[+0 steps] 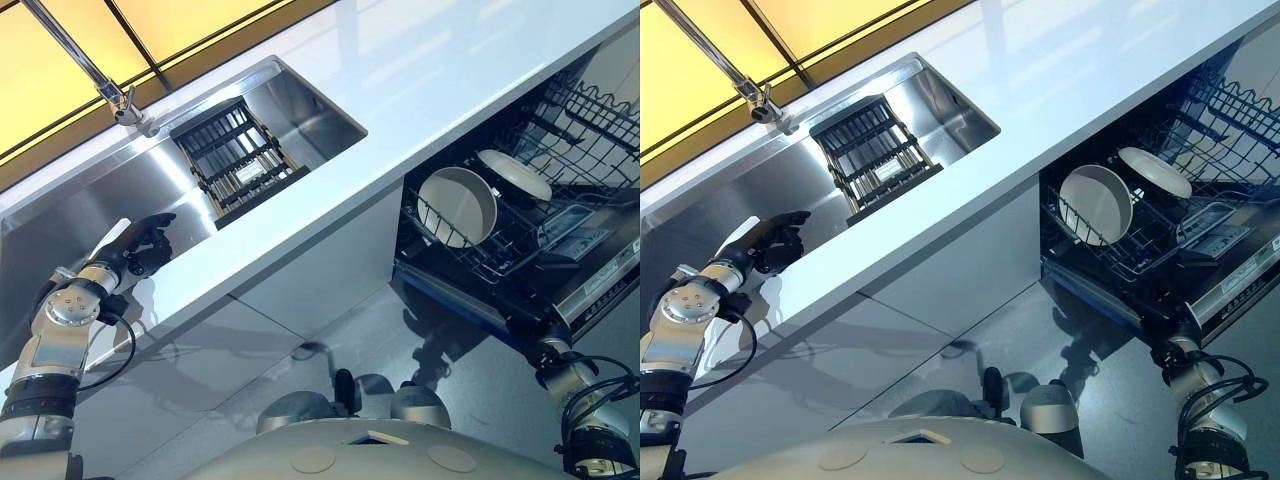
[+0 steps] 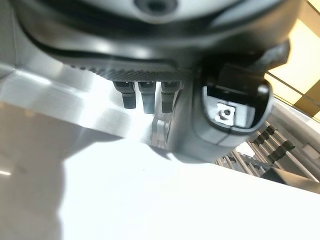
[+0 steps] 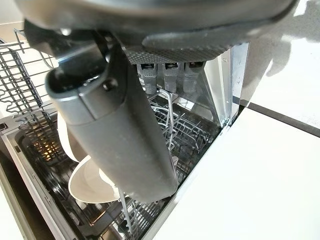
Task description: Pick up plates and place into dishwasher.
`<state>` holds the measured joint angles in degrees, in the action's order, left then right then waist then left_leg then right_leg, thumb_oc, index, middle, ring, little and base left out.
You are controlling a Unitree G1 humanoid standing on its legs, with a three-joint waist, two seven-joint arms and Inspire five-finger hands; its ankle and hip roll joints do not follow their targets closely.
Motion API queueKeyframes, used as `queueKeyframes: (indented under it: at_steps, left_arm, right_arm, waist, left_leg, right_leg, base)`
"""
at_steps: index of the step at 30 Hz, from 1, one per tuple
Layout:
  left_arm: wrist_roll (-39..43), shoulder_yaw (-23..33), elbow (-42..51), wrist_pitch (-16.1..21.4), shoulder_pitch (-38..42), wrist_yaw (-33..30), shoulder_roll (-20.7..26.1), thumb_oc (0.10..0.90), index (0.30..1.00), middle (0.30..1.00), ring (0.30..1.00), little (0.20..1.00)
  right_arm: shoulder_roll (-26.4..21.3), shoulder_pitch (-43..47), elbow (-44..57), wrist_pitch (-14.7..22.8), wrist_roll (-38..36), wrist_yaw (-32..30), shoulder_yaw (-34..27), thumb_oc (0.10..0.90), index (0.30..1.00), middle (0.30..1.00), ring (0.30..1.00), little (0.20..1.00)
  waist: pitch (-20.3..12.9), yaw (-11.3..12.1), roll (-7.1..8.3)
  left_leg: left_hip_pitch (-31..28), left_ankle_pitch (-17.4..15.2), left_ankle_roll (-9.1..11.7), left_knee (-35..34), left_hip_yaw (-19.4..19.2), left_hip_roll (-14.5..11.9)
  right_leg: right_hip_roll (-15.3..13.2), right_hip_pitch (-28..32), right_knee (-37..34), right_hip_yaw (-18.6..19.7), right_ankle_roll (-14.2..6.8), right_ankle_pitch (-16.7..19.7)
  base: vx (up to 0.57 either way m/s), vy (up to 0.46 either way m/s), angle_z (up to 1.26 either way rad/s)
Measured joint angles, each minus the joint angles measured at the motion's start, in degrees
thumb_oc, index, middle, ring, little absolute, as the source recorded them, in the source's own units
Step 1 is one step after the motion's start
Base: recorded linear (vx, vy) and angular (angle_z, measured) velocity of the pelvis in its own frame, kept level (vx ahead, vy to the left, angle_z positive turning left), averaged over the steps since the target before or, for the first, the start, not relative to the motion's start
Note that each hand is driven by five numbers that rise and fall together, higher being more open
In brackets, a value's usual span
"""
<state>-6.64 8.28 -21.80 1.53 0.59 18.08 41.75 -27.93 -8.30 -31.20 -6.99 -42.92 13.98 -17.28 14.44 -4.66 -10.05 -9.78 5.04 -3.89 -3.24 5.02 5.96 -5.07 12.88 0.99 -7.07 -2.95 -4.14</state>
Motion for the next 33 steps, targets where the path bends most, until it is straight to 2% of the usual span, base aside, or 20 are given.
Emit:
queueKeyframes:
  at_steps: [10,14,19,28,33]
  left_arm:
    - [0.24,1.03,-2.43,2.4,0.39,-0.08,-2.07,0.8,0.9,0.9,0.9,0.9]
    - [0.22,1.22,-2.5,2.86,0.46,-0.09,-3.22,0.8,0.9,0.9,0.9,0.9]
    - [0.49,0.98,-1.93,6.25,0.9,-0.09,-3.68,0.8,0.9,0.9,0.9,0.9]
    - [0.5,0.38,-1.73,8.74,3.49,-0.28,-5.23,0.8,0.9,0.9,0.9,0.9]
    - [0.51,0.11,-2.15,10.0,3.51,-0.29,-5.49,0.8,0.9,0.9,0.9,0.9]
  right_arm:
    - [1.29,0.01,0.47,0.61,0.24,0.0,-0.21,0.8,0.9,0.9,0.9,0.9]
    - [2.02,0.13,2.68,0.58,0.53,-0.01,-0.71,0.8,0.9,0.9,0.9,0.9]
    - [1.59,2.7,3.2,0.26,3.82,-0.01,-2.19,0.8,0.9,0.9,0.9,0.9]
    - [0.84,7.43,3.41,-0.78,4.85,-0.01,-2.56,0.8,0.9,0.9,0.9,0.9]
    - [0.5,8.29,3.42,-1.43,4.81,-0.01,-2.63,0.8,0.9,0.9,0.9,0.9]
  waist:
    - [0.05,0.49,-0.05]
    - [0.22,0.87,-0.25]
    - [1.56,1.87,-0.53]
    - [1.98,4.59,-0.76]
    - [2.07,5.16,-0.62]
  left_leg:
    - [0.05,-0.48,0.74,1.54,0.19,0.66]
    - [0.35,-0.52,0.81,2.56,1.35,1.36]
    - [1.18,-1.03,1.58,3.79,2.1,2.22]
    - [2.45,-1.37,2.08,4.04,2.98,2.44]
    - [2.6,-1.4,2.12,4.74,2.87,3.02]
  right_leg:
    - [-0.42,0.76,0.02,-0.04,-0.2,-0.14]
    - [-1.12,1.03,0.24,-0.26,-0.53,-0.37]
    - [-1.8,0.26,1.9,-0.48,-1.19,-1.26]
    - [-2.09,-1.58,4.46,-1.64,-1.27,-2.79]
    - [-2.68,-1.4,5.21,-2.4,-1.32,-3.62]
  base:
    - [0.09,0.08,0.0]
    - [0.04,0.066,0.03]
    - [0.01,0.023,0.06]
    - [0.01,-0.011,0.08]
    - [0.07,0.013,0.07]
